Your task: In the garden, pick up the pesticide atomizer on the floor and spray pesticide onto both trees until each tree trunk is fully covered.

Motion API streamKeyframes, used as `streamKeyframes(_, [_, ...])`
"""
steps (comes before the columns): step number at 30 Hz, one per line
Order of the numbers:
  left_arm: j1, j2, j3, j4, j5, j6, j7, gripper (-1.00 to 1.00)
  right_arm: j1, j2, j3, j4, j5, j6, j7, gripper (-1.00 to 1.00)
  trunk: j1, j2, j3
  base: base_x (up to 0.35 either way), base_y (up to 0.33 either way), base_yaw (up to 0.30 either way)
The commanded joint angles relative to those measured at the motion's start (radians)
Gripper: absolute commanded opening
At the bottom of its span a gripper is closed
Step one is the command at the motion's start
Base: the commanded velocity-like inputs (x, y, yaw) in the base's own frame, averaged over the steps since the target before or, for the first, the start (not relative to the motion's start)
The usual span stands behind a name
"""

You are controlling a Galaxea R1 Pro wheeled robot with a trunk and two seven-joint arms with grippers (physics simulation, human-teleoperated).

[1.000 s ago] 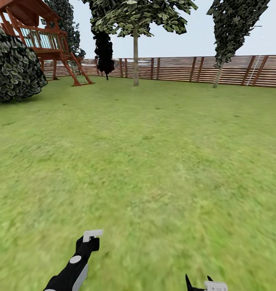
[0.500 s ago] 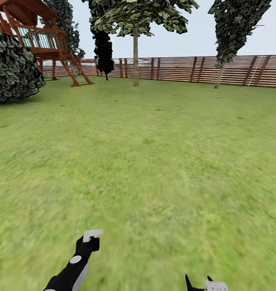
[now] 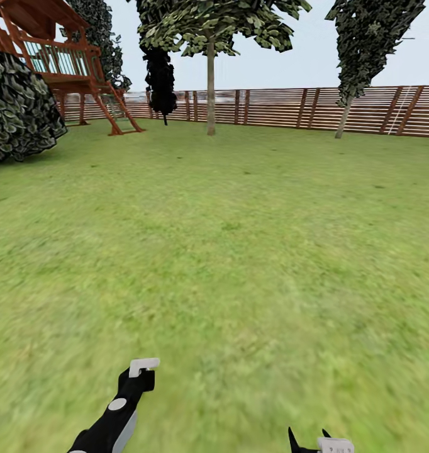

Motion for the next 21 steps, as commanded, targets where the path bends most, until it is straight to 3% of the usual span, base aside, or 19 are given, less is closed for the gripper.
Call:
streamKeyframes(1, [0.000,0.000,0.000,0.000,0.000,0.000,0.000,-1.00,0.000,0.000,0.000,0.000,0.000,0.000,0.000,1.00,0.000,0.000,0.000,0.340,0.000,0.000])
streamKeyframes(21, [0.000,-0.001,-0.001,-0.001,0.000,-0.001,0.000,-1.00,0.000,0.000,0.000,0.000,0.000,0.000,0.000,1.00,0.000,0.000,0.000,0.340,0.000,0.000])
